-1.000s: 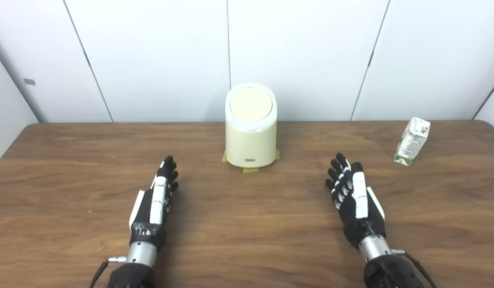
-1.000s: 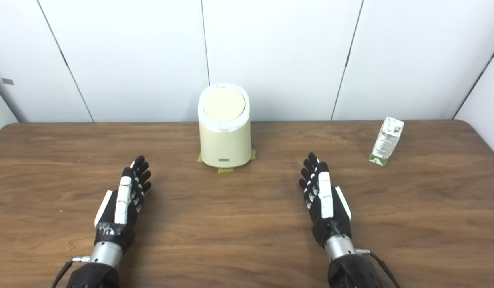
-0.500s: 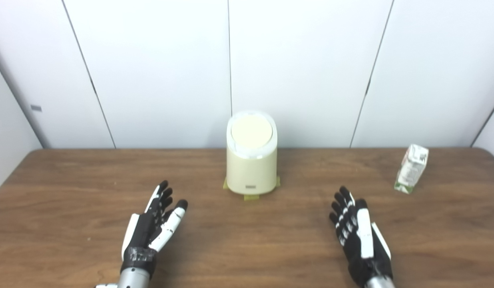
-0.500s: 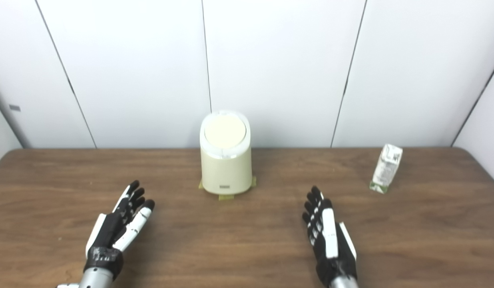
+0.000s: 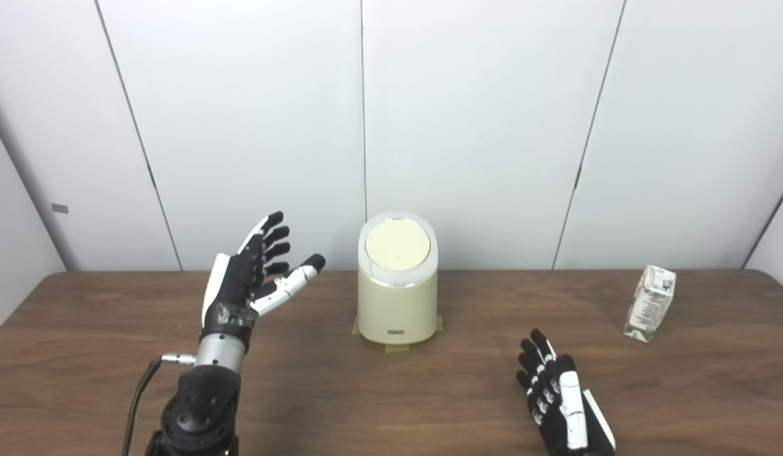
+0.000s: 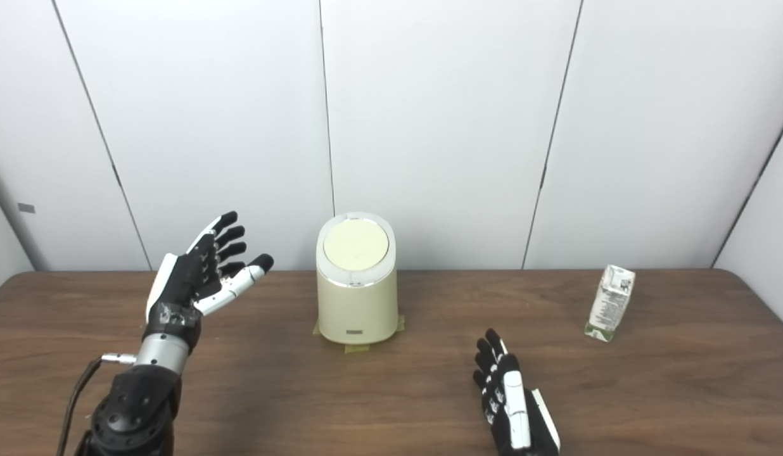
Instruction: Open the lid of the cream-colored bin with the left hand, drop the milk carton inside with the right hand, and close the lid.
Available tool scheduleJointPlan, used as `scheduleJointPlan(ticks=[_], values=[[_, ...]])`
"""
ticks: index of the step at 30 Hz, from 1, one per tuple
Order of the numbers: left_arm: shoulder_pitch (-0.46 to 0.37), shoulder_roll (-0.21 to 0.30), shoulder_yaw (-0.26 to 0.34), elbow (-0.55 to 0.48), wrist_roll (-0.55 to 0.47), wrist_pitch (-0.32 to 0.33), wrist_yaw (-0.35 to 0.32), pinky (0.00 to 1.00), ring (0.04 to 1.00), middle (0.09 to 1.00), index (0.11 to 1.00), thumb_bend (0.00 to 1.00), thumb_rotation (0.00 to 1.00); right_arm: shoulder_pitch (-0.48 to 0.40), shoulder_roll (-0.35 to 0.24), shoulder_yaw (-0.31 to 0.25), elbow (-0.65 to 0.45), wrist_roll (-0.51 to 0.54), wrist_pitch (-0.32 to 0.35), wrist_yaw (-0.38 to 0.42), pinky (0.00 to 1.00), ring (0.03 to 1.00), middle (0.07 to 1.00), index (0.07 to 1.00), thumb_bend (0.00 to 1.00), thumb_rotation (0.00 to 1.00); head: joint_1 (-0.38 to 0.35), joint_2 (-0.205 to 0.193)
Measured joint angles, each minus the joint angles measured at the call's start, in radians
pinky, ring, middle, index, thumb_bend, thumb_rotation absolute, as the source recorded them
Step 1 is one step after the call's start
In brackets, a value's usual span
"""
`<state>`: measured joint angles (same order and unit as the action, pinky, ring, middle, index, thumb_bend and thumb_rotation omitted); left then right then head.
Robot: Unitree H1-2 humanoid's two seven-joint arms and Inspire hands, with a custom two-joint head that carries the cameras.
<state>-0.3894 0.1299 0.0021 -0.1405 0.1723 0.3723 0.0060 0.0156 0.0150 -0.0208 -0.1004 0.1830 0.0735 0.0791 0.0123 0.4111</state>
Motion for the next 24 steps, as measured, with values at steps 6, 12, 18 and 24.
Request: scheduleJointPlan(ticks=[6, 12, 18, 24], values=[[-0.147, 0.052, -0.107, 0.142, 0.093, 0.003, -0.026, 0.77, 0.869, 0.897, 0.927, 0.83, 0.31, -0.001, 0.0, 0.0, 0.007, -0.01, -0.005, 0.0, 1.0, 0.999, 0.985, 0.983, 0.57, 1.0, 0.003, -0.002], [-0.307, 0.07, -0.201, 0.323, 0.18, -0.001, -0.06, 0.73, 0.863, 0.905, 0.923, 0.83, 0.31, -0.009, 0.004, 0.008, 0.012, -0.02, -0.006, 0.0, 0.98, 0.983, 0.968, 0.963, 0.57, 1.0, 0.006, 0.002], [-0.398, 0.068, -0.246, 0.516, 0.221, -0.016, -0.058, 0.68, 0.865, 0.908, 0.914, 0.87, 0.28, -0.013, 0.008, 0.008, 0.016, -0.039, -0.007, -0.007, 0.98, 0.971, 0.959, 0.965, 0.57, 1.0, 0.0, 0.002], [-0.463, 0.048, -0.265, 0.629, 0.249, -0.033, -0.046, 0.71, 0.883, 0.909, 0.913, 0.88, 0.24, -0.017, 0.012, 0.009, 0.019, -0.052, -0.008, -0.011, 0.97, 0.966, 0.958, 0.967, 0.59, 1.0, -0.005, 0.006]])
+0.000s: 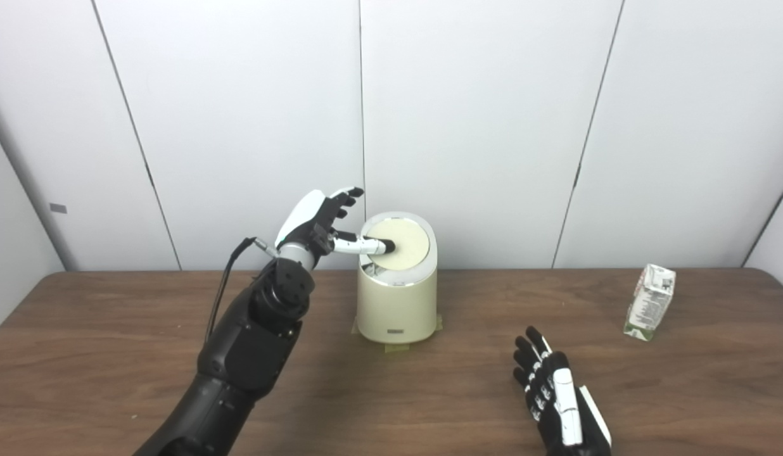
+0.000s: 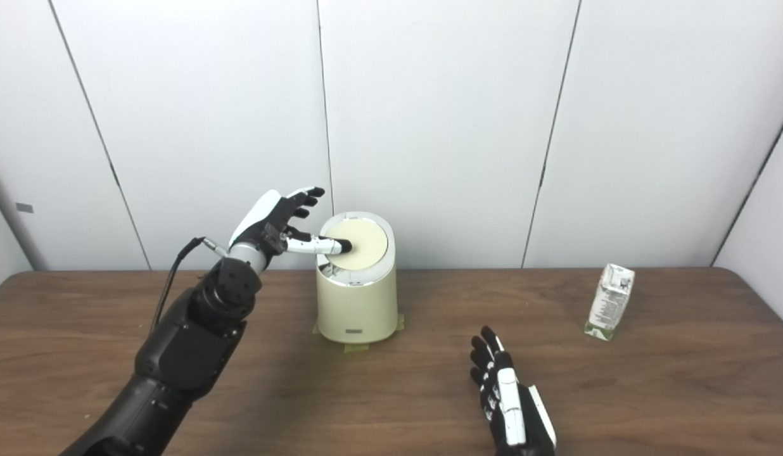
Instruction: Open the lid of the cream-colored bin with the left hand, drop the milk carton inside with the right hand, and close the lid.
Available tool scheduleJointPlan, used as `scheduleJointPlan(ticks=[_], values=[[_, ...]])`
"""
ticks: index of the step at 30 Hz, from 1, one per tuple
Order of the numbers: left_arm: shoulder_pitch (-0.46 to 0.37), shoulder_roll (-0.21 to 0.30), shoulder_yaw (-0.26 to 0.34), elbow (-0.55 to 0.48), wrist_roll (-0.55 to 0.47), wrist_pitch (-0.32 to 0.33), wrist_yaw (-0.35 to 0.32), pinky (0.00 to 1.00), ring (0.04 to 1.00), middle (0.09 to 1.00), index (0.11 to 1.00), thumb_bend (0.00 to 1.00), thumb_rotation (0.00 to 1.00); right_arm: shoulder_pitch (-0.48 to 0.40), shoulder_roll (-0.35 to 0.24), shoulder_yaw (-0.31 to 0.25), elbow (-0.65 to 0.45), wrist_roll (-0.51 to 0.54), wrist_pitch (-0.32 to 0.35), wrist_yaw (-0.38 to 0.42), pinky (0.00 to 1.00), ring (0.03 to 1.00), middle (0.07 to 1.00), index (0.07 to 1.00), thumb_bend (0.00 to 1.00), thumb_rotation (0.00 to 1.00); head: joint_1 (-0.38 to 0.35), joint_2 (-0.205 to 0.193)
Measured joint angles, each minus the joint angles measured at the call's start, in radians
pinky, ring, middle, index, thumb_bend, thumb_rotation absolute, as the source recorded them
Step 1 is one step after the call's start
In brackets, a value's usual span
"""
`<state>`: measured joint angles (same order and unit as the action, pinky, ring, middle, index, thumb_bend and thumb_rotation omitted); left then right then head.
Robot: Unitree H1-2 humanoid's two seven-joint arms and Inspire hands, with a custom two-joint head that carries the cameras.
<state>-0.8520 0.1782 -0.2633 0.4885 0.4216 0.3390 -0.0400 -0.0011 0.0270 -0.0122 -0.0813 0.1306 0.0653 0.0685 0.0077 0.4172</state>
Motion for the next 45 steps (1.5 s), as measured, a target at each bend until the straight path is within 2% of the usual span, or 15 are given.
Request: scheduleJointPlan(ticks=[4, 10, 13, 18, 23, 32, 38, 42, 45], values=[[-0.027, -0.012, -0.036, 0.027, 0.04, -0.003, 0.003, 0.69, 0.868, 0.905, 0.91, 0.9, 0.22, -0.001, 0.005, 0.002, -0.002, -0.007, 0.0, -0.008, 0.96, 0.96, 0.956, 0.964, 0.58, 1.0, -0.002, 0.006], [-0.041, 0.0, -0.079, 0.038, 0.105, -0.009, 0.004, 0.72, 0.887, 0.917, 0.916, 0.91, 0.16, 0.0, 0.012, 0.006, -0.005, -0.015, 0.002, -0.02, 0.96, 0.958, 0.955, 0.964, 0.58, 1.0, 0.003, 0.017], [-0.041, 0.013, -0.098, 0.033, 0.13, -0.017, 0.001, 0.77, 0.894, 0.928, 0.92, 0.91, 0.13, 0.004, 0.026, 0.013, -0.01, -0.016, 0.005, -0.025, 0.96, 0.96, 0.955, 0.963, 0.59, 1.0, 0.0, 0.031], [-0.041, 0.059, -0.165, -0.025, 0.203, -0.04, -0.033, 0.84, 0.906, 0.942, 0.926, 0.92, 0.05, 0.012, 0.036, 0.018, -0.021, -0.014, 0.013, -0.027, 0.97, 0.956, 0.954, 0.964, 0.59, 1.0, 0.003, 0.046], [-0.04, 0.087, -0.212, -0.063, 0.284, -0.043, -0.047, 0.85, 0.888, 0.918, 0.917, 0.93, 0.01, 0.016, 0.037, 0.018, -0.043, 0.01, 0.047, -0.026, 0.98, 0.96, 0.954, 0.959, 0.6, 1.0, 0.006, 0.055], [-0.043, 0.114, -0.269, -0.074, 0.405, -0.044, -0.078, 0.89, 0.903, 0.911, 0.912, 0.92, 0.0, 0.022, 0.04, 0.025, -0.048, 0.015, 0.05, -0.026, 0.98, 0.955, 0.951, 0.959, 0.6, 1.0, 0.011, 0.064], [-0.043, 0.124, -0.301, -0.038, 0.47, -0.084, -0.033, 0.9, 0.913, 0.909, 0.911, 0.94, 0.03, 0.032, 0.044, 0.033, -0.056, 0.022, 0.05, -0.025, 0.99, 0.957, 0.951, 0.965, 0.59, 1.0, -0.002, 0.067], [-0.043, 0.126, -0.314, 0.022, 0.487, -0.133, 0.053, 0.88, 0.898, 0.887, 0.884, 0.99, 0.03, 0.039, 0.049, 0.039, -0.062, 0.022, 0.05, -0.025, 0.98, 0.956, 0.95, 0.965, 0.6, 1.0, -0.008, 0.071], [-0.041, 0.125, -0.313, 0.028, 0.486, -0.151, 0.071, 0.9, 0.909, 0.9, 0.905, 0.94, 0.05, 0.043, 0.052, 0.043, -0.067, 0.02, 0.052, -0.026, 0.98, 0.957, 0.952, 0.966, 0.6, 1.0, -0.012, 0.077]])
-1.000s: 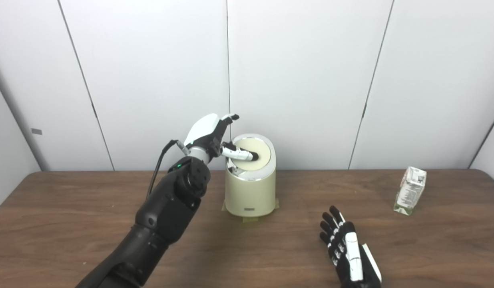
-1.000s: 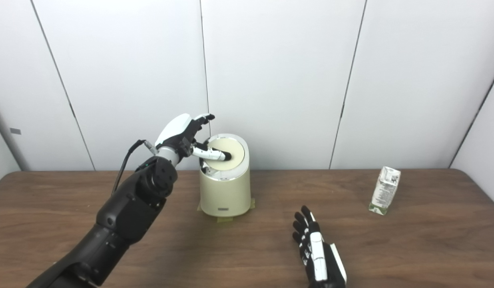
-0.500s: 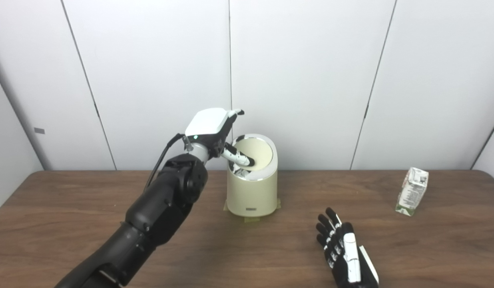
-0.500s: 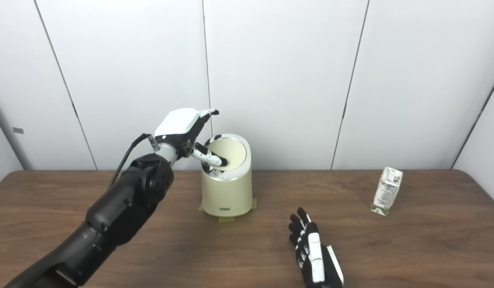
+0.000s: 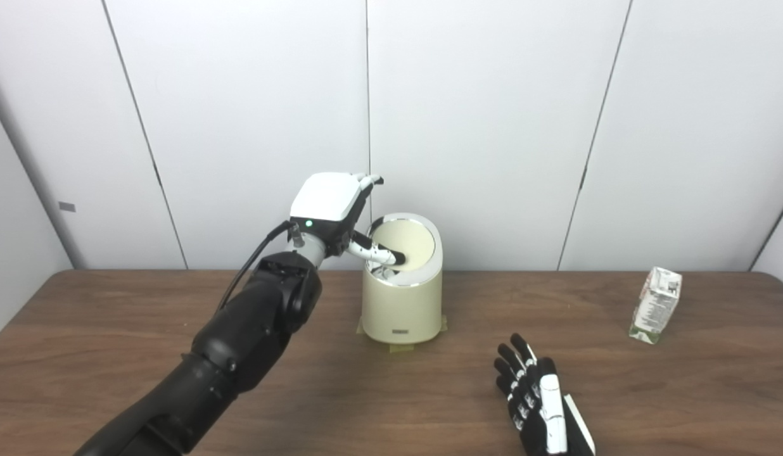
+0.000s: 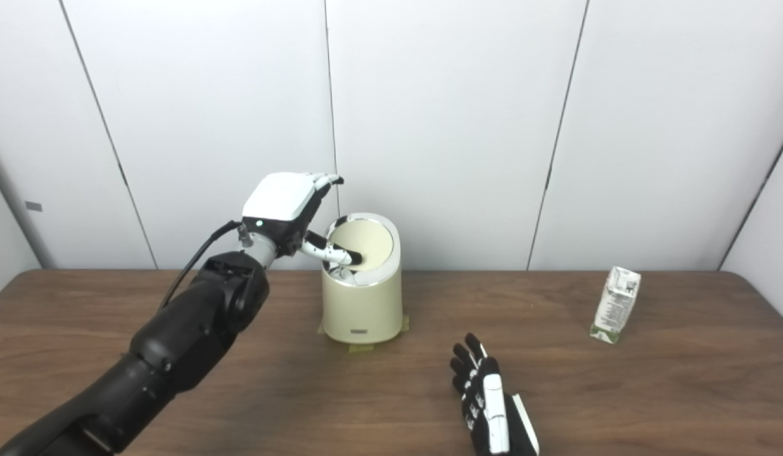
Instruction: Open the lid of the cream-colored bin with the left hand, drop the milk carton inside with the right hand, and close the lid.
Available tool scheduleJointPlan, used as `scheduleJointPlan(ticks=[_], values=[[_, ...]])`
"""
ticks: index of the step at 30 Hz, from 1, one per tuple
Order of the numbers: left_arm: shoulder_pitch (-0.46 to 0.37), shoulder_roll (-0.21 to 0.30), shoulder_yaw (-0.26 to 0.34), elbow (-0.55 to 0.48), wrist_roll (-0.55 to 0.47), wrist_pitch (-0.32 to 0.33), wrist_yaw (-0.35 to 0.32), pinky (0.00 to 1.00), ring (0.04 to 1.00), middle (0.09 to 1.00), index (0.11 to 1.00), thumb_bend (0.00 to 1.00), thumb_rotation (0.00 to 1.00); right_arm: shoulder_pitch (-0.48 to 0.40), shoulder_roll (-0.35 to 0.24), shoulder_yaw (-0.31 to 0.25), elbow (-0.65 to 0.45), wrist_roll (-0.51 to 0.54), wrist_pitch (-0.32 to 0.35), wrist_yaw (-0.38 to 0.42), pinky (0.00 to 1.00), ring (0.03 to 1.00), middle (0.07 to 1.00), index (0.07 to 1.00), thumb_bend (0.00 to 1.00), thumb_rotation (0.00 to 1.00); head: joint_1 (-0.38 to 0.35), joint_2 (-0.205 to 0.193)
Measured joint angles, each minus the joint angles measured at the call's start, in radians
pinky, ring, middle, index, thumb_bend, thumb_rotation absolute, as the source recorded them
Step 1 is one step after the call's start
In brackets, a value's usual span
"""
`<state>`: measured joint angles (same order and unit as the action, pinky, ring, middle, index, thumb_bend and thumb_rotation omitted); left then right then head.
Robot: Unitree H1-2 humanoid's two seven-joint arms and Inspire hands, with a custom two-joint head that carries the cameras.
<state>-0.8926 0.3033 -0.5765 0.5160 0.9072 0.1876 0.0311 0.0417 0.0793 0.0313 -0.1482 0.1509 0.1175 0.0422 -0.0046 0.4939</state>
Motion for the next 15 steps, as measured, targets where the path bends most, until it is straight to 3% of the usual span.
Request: scheduleJointPlan(ticks=[3, 6, 7, 8, 10, 12, 15], values=[[0.012, -0.001, 0.034, -0.039, -0.024, 0.026, -0.048, 0.88, 0.891, 0.897, 0.911, 0.92, 0.1, 0.002, 0.005, 0.003, -0.008, -0.002, 0.01, -0.003, 0.97, 0.954, 0.95, 0.964, 0.6, 1.0, 0.005, 0.006], [0.043, -0.009, 0.11, -0.111, -0.088, 0.064, -0.108, 0.8, 0.853, 0.87, 0.876, 0.9, 0.11, 0.003, 0.008, 0.004, -0.013, -0.007, 0.016, -0.007, 0.96, 0.951, 0.949, 0.96, 0.59, 1.0, 0.006, 0.008], [0.061, -0.023, 0.167, -0.136, -0.133, 0.071, -0.117, 0.76, 0.834, 0.853, 0.857, 0.87, 0.11, 0.002, 0.008, 0.006, -0.014, -0.009, 0.018, -0.008, 0.96, 0.95, 0.949, 0.962, 0.59, 1.0, 0.006, 0.009], [0.081, -0.042, 0.236, -0.172, -0.192, 0.074, -0.113, 0.7, 0.802, 0.831, 0.84, 0.78, 0.14, 0.002, 0.009, 0.007, -0.015, -0.013, 0.018, -0.008, 0.95, 0.946, 0.949, 0.962, 0.6, 1.0, 0.006, 0.009], [0.119, -0.08, 0.37, -0.243, -0.3, 0.081, -0.097, 0.66, 0.77, 0.803, 0.817, 0.66, 0.19, 0.002, 0.009, 0.009, -0.016, -0.02, 0.019, -0.011, 0.95, 0.944, 0.949, 0.961, 0.61, 1.0, 0.005, 0.011], [0.155, -0.107, 0.468, -0.332, -0.382, 0.082, -0.07, 0.62, 0.74, 0.775, 0.799, 0.56, 0.22, 0.002, 0.008, 0.009, -0.017, -0.024, 0.02, -0.012, 0.95, 0.946, 0.951, 0.961, 0.61, 1.0, 0.008, 0.011], [0.186, -0.133, 0.57, -0.442, -0.482, 0.085, -0.052, 0.64, 0.74, 0.764, 0.784, 0.47, 0.12, 0.002, 0.009, 0.01, -0.019, -0.025, 0.027, -0.015, 0.95, 0.944, 0.948, 0.955, 0.61, 1.0, 0.008, 0.012]])
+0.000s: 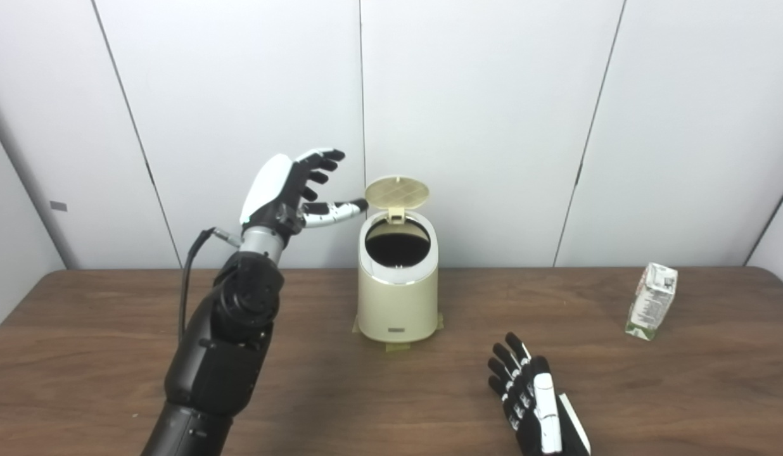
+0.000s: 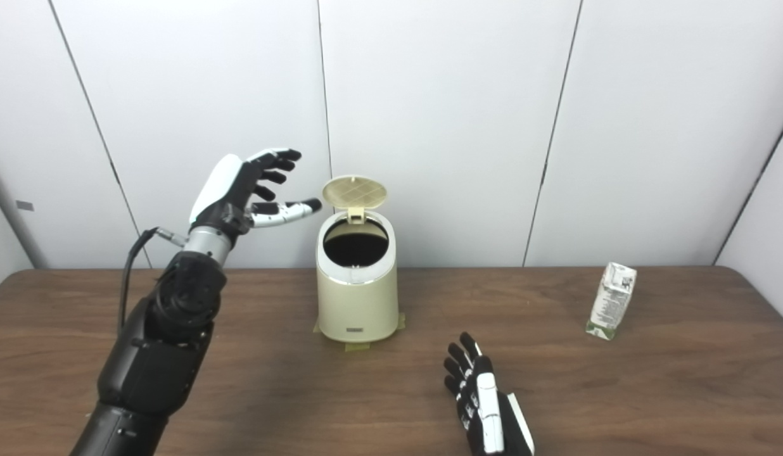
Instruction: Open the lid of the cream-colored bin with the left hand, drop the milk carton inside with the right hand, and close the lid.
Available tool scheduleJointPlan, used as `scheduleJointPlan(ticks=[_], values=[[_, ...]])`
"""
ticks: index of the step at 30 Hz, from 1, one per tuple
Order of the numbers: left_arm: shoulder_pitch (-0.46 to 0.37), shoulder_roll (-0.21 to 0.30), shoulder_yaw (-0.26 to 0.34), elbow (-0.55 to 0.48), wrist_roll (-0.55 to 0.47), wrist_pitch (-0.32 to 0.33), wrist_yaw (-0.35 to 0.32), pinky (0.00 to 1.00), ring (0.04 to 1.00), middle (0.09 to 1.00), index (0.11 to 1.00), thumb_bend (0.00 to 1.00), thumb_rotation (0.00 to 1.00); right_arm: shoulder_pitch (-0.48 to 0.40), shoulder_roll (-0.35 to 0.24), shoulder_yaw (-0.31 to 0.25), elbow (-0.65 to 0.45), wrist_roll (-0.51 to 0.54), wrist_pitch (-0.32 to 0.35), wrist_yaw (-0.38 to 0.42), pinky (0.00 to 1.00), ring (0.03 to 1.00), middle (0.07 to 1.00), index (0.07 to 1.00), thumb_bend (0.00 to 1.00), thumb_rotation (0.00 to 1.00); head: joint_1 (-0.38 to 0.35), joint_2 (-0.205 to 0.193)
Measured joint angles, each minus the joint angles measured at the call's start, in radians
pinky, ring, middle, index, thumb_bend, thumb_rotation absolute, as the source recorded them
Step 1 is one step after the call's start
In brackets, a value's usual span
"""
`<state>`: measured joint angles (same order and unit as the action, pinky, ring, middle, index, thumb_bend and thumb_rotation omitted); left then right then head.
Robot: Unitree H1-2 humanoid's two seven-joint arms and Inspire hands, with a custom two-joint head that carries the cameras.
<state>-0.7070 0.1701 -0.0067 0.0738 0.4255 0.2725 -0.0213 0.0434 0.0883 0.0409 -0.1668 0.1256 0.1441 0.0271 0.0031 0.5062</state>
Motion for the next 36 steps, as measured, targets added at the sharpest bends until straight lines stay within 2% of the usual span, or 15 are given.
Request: scheduleJointPlan(ticks=[2, 6, 9, 13, 14, 17, 20, 23, 27, 31, 34, 36], values=[[0.026, -0.008, 0.051, -0.072, -0.064, -0.001, 0.013, 0.65, 0.728, 0.764, 0.783, 0.44, 0.14, -0.001, 0.0, -0.001, 0.0, 0.0, 0.002, -0.001, 0.94, 0.935, 0.941, 0.948, 0.61, 1.0, 0.002, -0.002], [0.117, -0.033, 0.132, -0.191, -0.197, 0.04, 0.008, 0.72, 0.768, 0.796, 0.819, 0.36, 0.36, -0.004, -0.001, -0.004, 0.0, 0.0, 0.006, -0.002, 0.93, 0.921, 0.926, 0.935, 0.61, 1.0, -0.002, -0.003], [0.213, -0.041, 0.146, -0.233, -0.277, 0.063, -0.012, 0.74, 0.78, 0.8, 0.837, 0.3, 0.42, -0.008, -0.003, -0.01, 0.001, 0.0, 0.009, -0.003, 0.91, 0.907, 0.916, 0.926, 0.59, 0.94, -0.012, -0.011], [0.31, -0.031, 0.146, -0.259, -0.312, 0.063, -0.025, 0.75, 0.785, 0.816, 0.855, 0.28, 0.49, -0.013, -0.003, -0.03, 0.003, 0.005, 0.008, -0.009, 0.86, 0.885, 0.899, 0.922, 0.54, 0.69, -0.02, -0.009], [0.329, -0.025, 0.146, -0.269, -0.316, 0.063, -0.027, 0.77, 0.798, 0.826, 0.859, 0.3, 0.54, -0.014, -0.003, -0.034, 0.003, 0.004, 0.008, -0.014, 0.83, 0.871, 0.891, 0.918, 0.53, 0.59, -0.02, -0.009], [0.39, -0.015, 0.158, -0.305, -0.352, 0.063, -0.031, 0.82, 0.834, 0.851, 0.86, 0.34, 0.65, -0.017, -0.004, -0.051, 0.002, -0.003, 0.008, -0.034, 0.78, 0.86, 0.889, 0.912, 0.53, 0.4, -0.029, -0.006], [0.456, -0.016, 0.153, -0.324, -0.383, 0.064, -0.037, 0.84, 0.857, 0.87, 0.869, 0.36, 0.74, -0.024, -0.017, -0.075, -0.008, -0.019, 0.008, -0.053, 0.77, 0.851, 0.885, 0.903, 0.54, 0.32, -0.041, 0.0], [0.526, -0.025, 0.135, -0.346, -0.419, 0.064, -0.061, 0.85, 0.871, 0.889, 0.89, 0.38, 0.79, -0.035, -0.05, -0.103, -0.024, -0.024, 0.008, -0.062, 0.77, 0.857, 0.896, 0.913, 0.59, 0.27, -0.055, 0.008], [0.587, -0.051, 0.099, -0.372, -0.43, 0.064, -0.066, 0.87, 0.889, 0.906, 0.915, 0.39, 0.86, -0.052, -0.107, -0.163, -0.022, -0.012, 0.004, -0.065, 0.79, 0.869, 0.909, 0.907, 0.67, 0.26, -0.057, 0.011], [0.604, -0.075, 0.06, -0.373, -0.416, 0.057, -0.06, 0.89, 0.903, 0.913, 0.92, 0.39, 0.84, -0.045, -0.176, -0.186, -0.015, -0.087, -0.007, -0.086, 0.73, 0.801, 0.841, 0.848, 0.72, 0.25, -0.096, 0.028], [0.613, -0.104, 0.049, -0.359, -0.416, 0.043, -0.051, 0.91, 0.908, 0.92, 0.927, 0.4, 0.83, -0.024, -0.236, -0.202, -0.033, -0.137, -0.035, -0.086, 0.72, 0.797, 0.838, 0.829, 0.78, 0.29, -0.138, 0.034], [0.623, -0.116, 0.036, -0.356, -0.414, 0.043, -0.051, 0.9, 0.907, 0.922, 0.927, 0.4, 0.83, -0.009, -0.27, -0.234, -0.058, -0.145, -0.033, -0.088, 0.71, 0.779, 0.829, 0.828, 0.78, 0.25, -0.156, 0.038]])
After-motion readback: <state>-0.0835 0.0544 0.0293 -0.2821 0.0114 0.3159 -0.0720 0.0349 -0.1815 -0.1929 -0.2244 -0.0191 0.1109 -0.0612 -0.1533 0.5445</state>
